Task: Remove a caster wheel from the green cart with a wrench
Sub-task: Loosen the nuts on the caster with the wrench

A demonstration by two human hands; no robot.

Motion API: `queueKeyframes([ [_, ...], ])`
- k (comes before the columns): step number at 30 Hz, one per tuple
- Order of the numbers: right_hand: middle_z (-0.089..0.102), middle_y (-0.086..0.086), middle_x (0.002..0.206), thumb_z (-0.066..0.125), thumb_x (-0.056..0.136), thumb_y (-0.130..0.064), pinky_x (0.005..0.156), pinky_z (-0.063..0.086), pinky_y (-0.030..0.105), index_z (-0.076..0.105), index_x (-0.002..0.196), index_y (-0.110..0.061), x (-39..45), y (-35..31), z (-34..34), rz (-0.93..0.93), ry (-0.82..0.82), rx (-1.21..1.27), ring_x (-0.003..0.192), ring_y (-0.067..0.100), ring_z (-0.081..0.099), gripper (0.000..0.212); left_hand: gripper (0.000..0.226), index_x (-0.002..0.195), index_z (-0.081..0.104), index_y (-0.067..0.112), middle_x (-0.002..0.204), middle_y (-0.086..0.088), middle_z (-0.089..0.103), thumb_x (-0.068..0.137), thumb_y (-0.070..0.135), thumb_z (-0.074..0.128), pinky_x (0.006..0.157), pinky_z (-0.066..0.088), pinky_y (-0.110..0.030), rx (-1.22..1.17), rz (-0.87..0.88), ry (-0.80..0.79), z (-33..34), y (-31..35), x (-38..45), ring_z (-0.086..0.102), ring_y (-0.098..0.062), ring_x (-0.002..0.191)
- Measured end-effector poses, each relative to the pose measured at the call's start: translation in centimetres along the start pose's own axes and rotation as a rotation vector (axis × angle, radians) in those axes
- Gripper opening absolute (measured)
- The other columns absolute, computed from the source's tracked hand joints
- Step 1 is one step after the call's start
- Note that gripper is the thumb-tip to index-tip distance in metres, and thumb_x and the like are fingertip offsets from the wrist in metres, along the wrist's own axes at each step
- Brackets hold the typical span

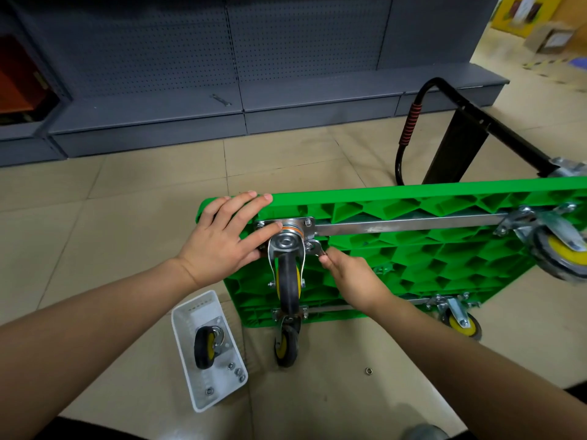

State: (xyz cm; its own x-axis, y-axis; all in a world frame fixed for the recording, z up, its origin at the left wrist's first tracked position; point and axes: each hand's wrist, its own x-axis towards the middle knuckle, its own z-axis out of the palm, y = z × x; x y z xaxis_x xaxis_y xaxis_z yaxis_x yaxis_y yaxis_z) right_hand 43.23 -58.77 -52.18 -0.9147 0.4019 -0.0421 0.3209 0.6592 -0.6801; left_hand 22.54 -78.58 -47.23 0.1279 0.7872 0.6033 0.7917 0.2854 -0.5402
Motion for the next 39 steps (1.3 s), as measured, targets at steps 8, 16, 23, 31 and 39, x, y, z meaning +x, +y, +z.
queueKeyframes([
  [8,0.064,-0.009,0.070,0.046,0.107,-0.031,0.063,0.046,0.024,0.052,0.081,-0.018,-1.8,0.0,1.9,0.056,0.096,0.196,0.066,0.005,0.059,0.029,0.061,0.140,0.059,0.032,0.152,-0.013,0.048,0.084,0.053,0.074,0.107,0.034,-0.049,-0.008,-0.003,0.004,0.0,0.0,0.0,0.047,-0.035,0.136],
  [16,0.063,-0.019,0.059,0.047,0.107,-0.021,0.052,0.038,0.013,0.057,0.080,-0.016,-1.2,-2.2,3.0,0.147,0.082,0.470,0.053,-0.003,0.049,0.029,0.060,0.139,0.059,0.032,0.153,-0.013,0.047,0.084,0.051,0.074,0.108,0.032,-0.049,-0.014,-0.004,-0.007,-0.1,0.0,0.0,0.046,-0.035,0.137],
  [23,0.067,-0.018,0.067,0.047,0.107,-0.022,0.061,0.041,0.016,0.059,0.078,-0.021,-0.7,-1.8,2.9,0.127,0.050,0.453,0.059,-0.003,0.050,0.032,0.059,0.139,0.060,0.031,0.152,-0.014,0.048,0.085,0.052,0.074,0.107,0.034,-0.049,-0.008,-0.005,-0.002,-0.1,0.1,0.0,0.045,-0.035,0.136],
  [31,0.069,-0.005,0.073,0.050,0.106,-0.026,0.062,0.044,0.018,0.061,0.080,-0.017,0.2,-0.6,2.4,0.103,0.016,0.348,0.063,0.000,0.055,0.030,0.061,0.139,0.060,0.031,0.152,-0.014,0.048,0.084,0.051,0.075,0.107,0.033,-0.049,-0.005,-0.008,-0.002,0.1,0.1,0.0,0.045,-0.035,0.136],
  [39,0.057,0.007,0.069,0.048,0.105,-0.037,0.064,0.046,0.038,0.046,0.077,-0.019,0.7,0.1,-0.8,0.018,-0.001,0.077,0.064,0.021,0.052,0.034,0.059,0.139,0.060,0.031,0.152,-0.014,0.048,0.085,0.051,0.073,0.108,0.033,-0.050,-0.013,-0.007,-0.006,0.1,0.0,0.1,0.045,-0.035,0.137],
])
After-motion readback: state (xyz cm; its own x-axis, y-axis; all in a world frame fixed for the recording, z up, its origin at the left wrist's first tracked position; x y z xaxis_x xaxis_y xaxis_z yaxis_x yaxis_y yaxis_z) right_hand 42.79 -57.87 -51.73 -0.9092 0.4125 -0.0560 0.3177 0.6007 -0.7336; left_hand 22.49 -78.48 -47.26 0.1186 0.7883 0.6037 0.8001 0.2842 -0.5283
